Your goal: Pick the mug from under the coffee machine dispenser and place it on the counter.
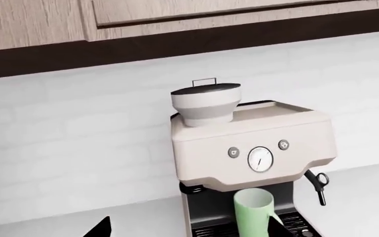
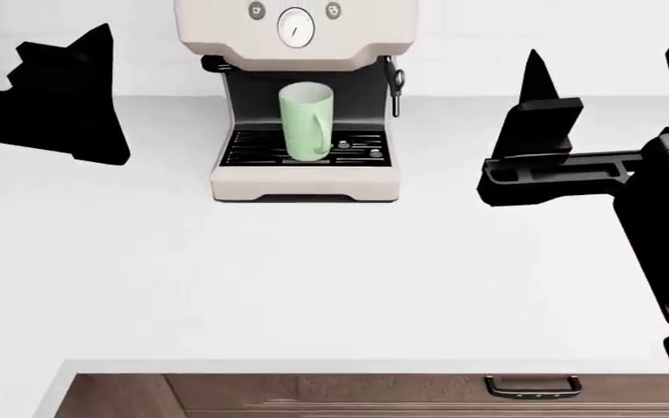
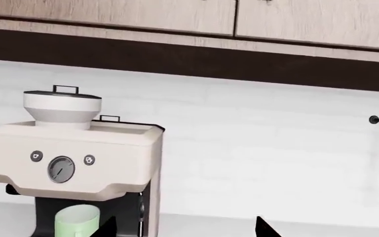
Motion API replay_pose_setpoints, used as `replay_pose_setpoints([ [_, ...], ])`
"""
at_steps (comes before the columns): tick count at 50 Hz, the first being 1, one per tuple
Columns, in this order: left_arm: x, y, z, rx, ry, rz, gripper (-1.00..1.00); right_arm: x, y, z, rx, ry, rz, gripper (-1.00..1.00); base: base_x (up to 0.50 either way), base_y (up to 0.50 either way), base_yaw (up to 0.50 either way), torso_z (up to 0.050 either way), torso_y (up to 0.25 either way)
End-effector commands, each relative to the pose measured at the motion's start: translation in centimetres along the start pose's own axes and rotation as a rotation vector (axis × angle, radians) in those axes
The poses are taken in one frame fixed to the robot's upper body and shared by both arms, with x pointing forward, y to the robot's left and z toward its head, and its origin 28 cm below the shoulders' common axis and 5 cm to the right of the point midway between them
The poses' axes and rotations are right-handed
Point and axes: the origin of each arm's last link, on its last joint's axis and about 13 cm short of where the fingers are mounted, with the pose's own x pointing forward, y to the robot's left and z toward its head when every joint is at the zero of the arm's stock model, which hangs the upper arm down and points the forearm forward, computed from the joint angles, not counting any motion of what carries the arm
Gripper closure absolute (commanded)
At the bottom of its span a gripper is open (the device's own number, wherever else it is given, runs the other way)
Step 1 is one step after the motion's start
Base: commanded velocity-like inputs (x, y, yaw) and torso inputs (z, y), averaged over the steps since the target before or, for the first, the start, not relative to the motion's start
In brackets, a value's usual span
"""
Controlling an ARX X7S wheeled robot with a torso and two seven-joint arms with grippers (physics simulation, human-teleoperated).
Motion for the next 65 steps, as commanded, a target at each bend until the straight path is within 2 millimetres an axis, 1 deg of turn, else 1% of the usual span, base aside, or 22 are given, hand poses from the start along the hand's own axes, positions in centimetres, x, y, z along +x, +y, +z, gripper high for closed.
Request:
replay_pose_setpoints([
  [1,0.0,0.0,0.0,0.000,-0.002,0.000,-1.00,-0.1,0.0,0.0,-0.001,0.001,0.000,-1.00,0.21,0.00,0.00,0.000,0.000],
  [41,-0.1,-0.1,0.2,0.002,-0.010,0.000,-1.00,-0.2,-0.1,-0.1,-0.008,0.000,0.000,-1.00,0.21,0.00,0.00,0.000,0.001],
  [49,-0.1,-0.1,0.0,0.001,-0.007,-0.001,-1.00,0.0,0.0,-0.3,-0.014,0.006,-0.002,-1.00,0.04,0.00,0.00,0.000,0.002],
  [53,0.1,-0.1,-0.1,0.000,-0.004,-0.003,-1.00,0.0,0.4,-0.9,-0.006,0.070,0.062,-1.00,0.00,0.00,0.00,0.000,0.000],
  [59,0.1,-0.1,-0.2,0.000,-0.002,-0.006,-1.00,-0.6,1.2,-2.1,0.003,0.135,0.197,-1.00,0.00,0.00,0.00,0.000,0.000],
  [62,0.1,-0.1,-0.2,0.000,-0.001,-0.009,-1.00,-0.5,1.6,-2.4,0.015,0.163,0.252,-1.00,0.00,0.00,0.00,0.000,0.000],
  [65,0.3,-0.1,-0.2,-0.001,-0.001,-0.011,-1.00,-0.3,2.1,-3.1,-0.010,0.208,0.291,-1.00,0.00,0.00,0.00,0.000,0.000],
])
